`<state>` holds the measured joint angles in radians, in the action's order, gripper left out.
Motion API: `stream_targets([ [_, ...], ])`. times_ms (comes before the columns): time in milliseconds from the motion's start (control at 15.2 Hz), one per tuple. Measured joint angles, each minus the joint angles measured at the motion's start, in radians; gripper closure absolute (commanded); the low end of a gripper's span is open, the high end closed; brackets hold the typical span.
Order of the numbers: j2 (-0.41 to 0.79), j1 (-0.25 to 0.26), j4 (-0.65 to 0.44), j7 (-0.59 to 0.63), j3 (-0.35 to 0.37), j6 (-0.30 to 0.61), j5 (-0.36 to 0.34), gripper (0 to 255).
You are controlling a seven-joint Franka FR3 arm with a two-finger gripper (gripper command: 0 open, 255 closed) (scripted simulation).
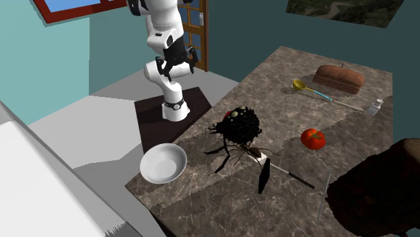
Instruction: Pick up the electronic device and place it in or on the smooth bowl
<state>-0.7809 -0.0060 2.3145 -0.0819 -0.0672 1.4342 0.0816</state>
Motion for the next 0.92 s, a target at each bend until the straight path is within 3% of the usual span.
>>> stream_targets([
  [198,0.019,0.0,0.007,0.038,0.026,0.035,0.016,0],
  [924,0.26,-0.012,-0.004,0.363,0.234,0.344,0.087,0],
])
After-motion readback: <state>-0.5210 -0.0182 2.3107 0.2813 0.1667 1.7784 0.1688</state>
